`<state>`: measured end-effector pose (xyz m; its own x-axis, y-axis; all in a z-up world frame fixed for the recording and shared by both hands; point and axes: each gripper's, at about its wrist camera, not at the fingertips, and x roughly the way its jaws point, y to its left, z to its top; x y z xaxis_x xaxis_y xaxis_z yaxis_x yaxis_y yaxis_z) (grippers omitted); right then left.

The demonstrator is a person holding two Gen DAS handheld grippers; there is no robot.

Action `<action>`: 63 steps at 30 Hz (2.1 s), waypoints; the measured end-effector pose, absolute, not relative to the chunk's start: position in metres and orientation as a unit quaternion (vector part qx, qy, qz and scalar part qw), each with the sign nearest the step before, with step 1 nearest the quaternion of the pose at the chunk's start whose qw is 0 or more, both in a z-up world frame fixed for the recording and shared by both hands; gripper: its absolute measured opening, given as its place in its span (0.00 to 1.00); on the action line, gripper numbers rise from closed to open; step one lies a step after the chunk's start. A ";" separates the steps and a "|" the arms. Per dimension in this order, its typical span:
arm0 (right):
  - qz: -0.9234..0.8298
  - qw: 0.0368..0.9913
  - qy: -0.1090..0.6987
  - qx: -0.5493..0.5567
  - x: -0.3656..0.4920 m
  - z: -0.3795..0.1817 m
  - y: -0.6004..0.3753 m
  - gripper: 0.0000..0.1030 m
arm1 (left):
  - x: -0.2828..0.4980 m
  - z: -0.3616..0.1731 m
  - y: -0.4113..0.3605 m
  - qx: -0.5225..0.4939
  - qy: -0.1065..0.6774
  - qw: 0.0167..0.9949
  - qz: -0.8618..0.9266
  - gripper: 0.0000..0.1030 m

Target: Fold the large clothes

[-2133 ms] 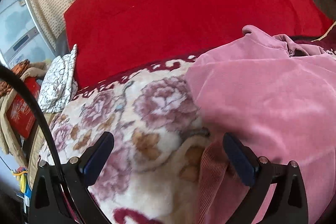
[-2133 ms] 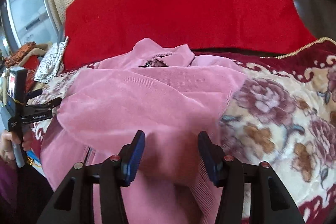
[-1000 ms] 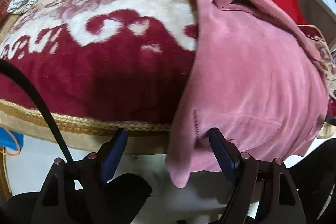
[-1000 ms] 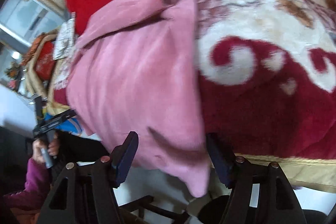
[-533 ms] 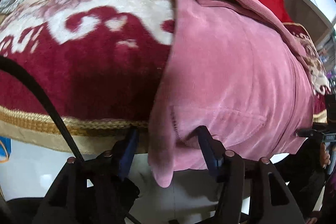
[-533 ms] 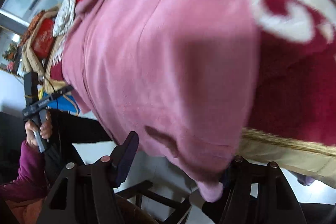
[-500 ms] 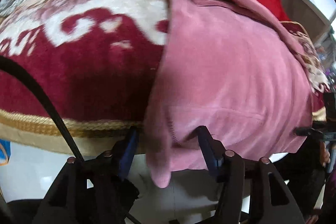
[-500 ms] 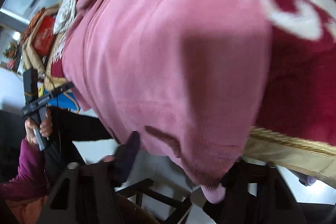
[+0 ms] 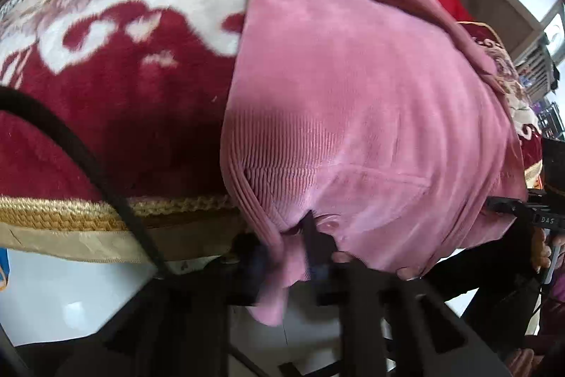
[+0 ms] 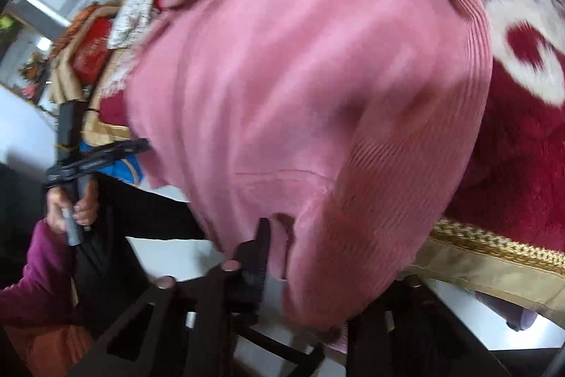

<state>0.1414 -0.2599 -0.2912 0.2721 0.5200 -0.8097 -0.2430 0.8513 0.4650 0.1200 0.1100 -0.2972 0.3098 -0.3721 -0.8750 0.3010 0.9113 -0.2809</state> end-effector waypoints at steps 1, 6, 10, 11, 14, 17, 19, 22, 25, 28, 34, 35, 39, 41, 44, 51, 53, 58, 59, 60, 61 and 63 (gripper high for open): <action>0.250 0.793 0.541 0.124 0.137 -0.283 -0.258 0.12 | 0.118 -0.295 0.110 -0.034 0.545 0.810 -0.213 0.11; 0.287 0.814 0.482 0.150 0.130 -0.242 -0.257 0.10 | 0.103 -0.260 0.114 -0.062 0.499 0.821 -0.272 0.09; 0.312 0.829 0.437 0.158 0.132 -0.211 -0.254 0.10 | 0.099 -0.222 0.117 -0.074 0.458 0.829 -0.313 0.09; 0.317 0.832 0.425 0.164 0.133 -0.203 -0.255 0.10 | 0.103 -0.211 0.120 -0.085 0.450 0.828 -0.324 0.09; 0.327 0.840 0.392 0.183 0.139 -0.184 -0.259 0.10 | 0.127 -0.185 0.119 -0.100 0.434 0.829 -0.339 0.09; 0.329 0.848 0.359 0.209 0.150 -0.163 -0.272 0.10 | 0.150 -0.160 0.115 -0.110 0.420 0.830 -0.351 0.09; 0.322 0.855 0.334 0.230 0.161 -0.150 -0.285 0.10 | 0.167 -0.143 0.116 -0.120 0.411 0.831 -0.355 0.09; 0.307 0.861 0.310 0.263 0.185 -0.134 -0.306 0.10 | 0.213 -0.123 0.113 -0.141 0.396 0.838 -0.348 0.08; 0.278 0.862 0.289 0.310 0.227 -0.128 -0.331 0.10 | 0.255 -0.112 0.114 -0.165 0.388 0.843 -0.335 0.08; 0.243 0.847 0.280 0.381 0.274 -0.137 -0.365 0.10 | 0.307 -0.117 0.098 -0.188 0.385 0.851 -0.303 0.09; 0.177 0.780 0.336 0.498 0.352 -0.216 -0.408 0.14 | 0.384 -0.192 0.076 -0.211 0.455 0.834 -0.228 0.13; 0.169 0.767 0.351 0.509 0.358 -0.229 -0.408 0.15 | 0.392 -0.204 0.074 -0.213 0.479 0.825 -0.211 0.13; 0.163 0.757 0.362 0.520 0.372 -0.241 -0.417 0.15 | 0.400 -0.208 0.085 -0.253 0.477 0.815 -0.211 0.13; 0.179 0.753 0.343 0.533 0.371 -0.237 -0.422 0.16 | 0.398 -0.208 0.093 -0.278 0.467 0.812 -0.214 0.13; 0.179 0.734 0.325 0.569 0.367 -0.243 -0.432 0.32 | 0.394 -0.210 0.100 -0.296 0.461 0.809 -0.211 0.13; 0.156 0.765 0.208 0.589 0.326 -0.214 -0.469 0.88 | 0.371 -0.176 0.117 -0.342 0.375 0.843 -0.177 0.70; 0.160 0.786 0.201 0.562 0.316 -0.199 -0.466 0.88 | 0.354 -0.156 0.123 -0.330 0.333 0.869 -0.157 0.70; 0.160 0.848 0.247 0.441 0.307 -0.168 -0.428 0.73 | 0.332 -0.128 0.084 -0.194 0.343 0.899 -0.193 0.71; 0.160 0.856 0.257 0.419 0.307 -0.165 -0.419 0.68 | 0.329 -0.128 0.073 -0.167 0.348 0.901 -0.199 0.71; 0.160 0.866 0.270 0.389 0.308 -0.161 -0.407 0.66 | 0.327 -0.128 0.061 -0.135 0.354 0.904 -0.199 0.71; 0.156 0.873 0.283 0.365 0.311 -0.158 -0.396 0.63 | 0.327 -0.131 0.048 -0.101 0.362 0.907 -0.192 0.72; 0.153 0.879 0.302 0.336 0.315 -0.157 -0.378 0.63 | 0.335 -0.144 0.032 -0.059 0.388 0.905 -0.164 0.73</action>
<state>0.3148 -0.3777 -0.1574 0.7712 0.4715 -0.4277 -0.0665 0.7279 0.6824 0.3355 0.0320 -0.1437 0.6448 -0.3432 -0.6829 0.2521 0.9390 -0.2338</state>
